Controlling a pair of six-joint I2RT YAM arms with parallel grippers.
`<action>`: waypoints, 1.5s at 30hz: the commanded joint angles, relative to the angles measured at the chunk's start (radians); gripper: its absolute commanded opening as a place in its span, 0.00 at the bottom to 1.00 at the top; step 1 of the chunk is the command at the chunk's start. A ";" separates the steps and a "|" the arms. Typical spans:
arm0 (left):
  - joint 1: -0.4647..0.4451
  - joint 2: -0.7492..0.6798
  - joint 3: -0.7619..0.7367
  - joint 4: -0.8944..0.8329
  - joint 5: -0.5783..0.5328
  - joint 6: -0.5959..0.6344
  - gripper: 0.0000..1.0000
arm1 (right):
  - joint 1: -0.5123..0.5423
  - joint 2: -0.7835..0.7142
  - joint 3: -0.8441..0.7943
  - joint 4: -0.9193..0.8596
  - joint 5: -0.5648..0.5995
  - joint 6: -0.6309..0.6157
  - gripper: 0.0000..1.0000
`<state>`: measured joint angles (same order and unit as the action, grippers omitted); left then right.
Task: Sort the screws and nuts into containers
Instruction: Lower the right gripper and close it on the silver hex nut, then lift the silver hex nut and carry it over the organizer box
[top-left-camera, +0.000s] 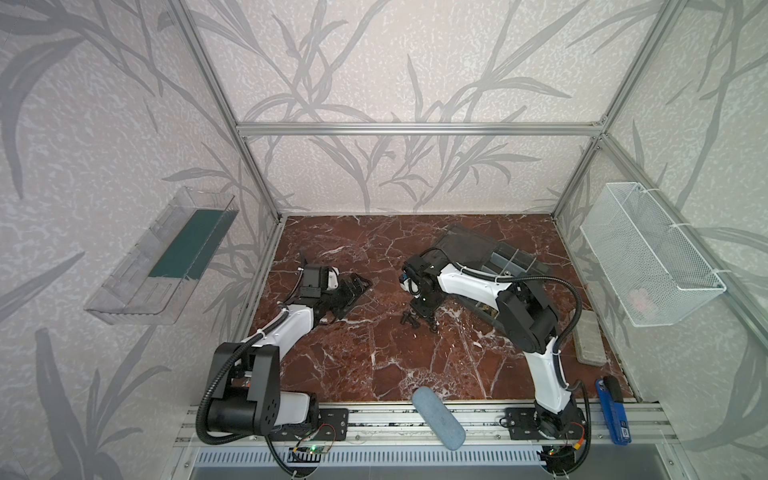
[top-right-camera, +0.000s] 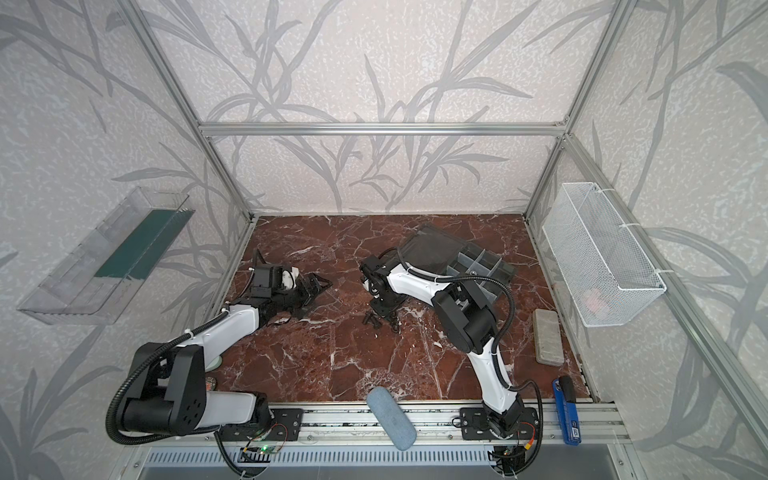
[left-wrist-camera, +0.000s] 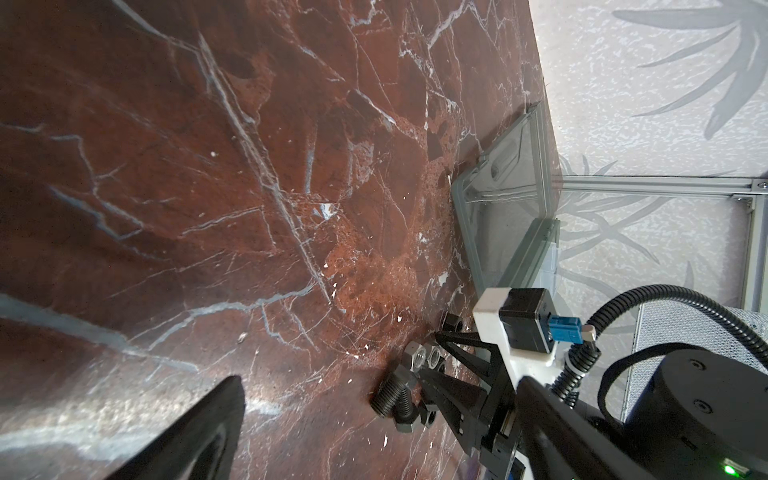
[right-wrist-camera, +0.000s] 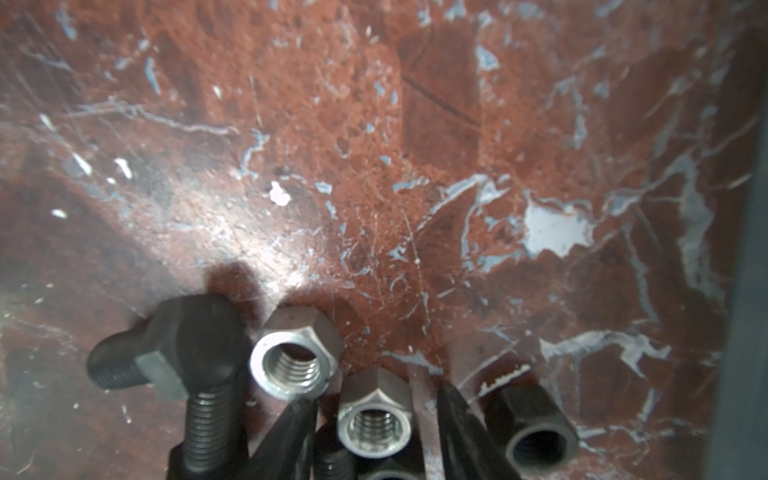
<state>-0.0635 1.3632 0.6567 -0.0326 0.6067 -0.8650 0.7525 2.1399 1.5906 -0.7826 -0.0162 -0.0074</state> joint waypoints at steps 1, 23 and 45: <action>0.004 -0.011 -0.013 -0.001 0.001 0.007 0.99 | -0.007 0.044 0.014 0.000 0.013 0.013 0.43; 0.008 -0.007 -0.016 0.009 0.004 0.004 0.99 | -0.031 0.006 -0.002 0.017 -0.003 0.049 0.09; 0.009 -0.018 -0.020 0.020 0.007 -0.009 1.00 | -0.571 -0.407 -0.224 0.175 0.098 0.145 0.00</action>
<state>-0.0578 1.3632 0.6498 -0.0280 0.6079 -0.8680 0.2249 1.7454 1.3884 -0.5808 0.0414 0.1047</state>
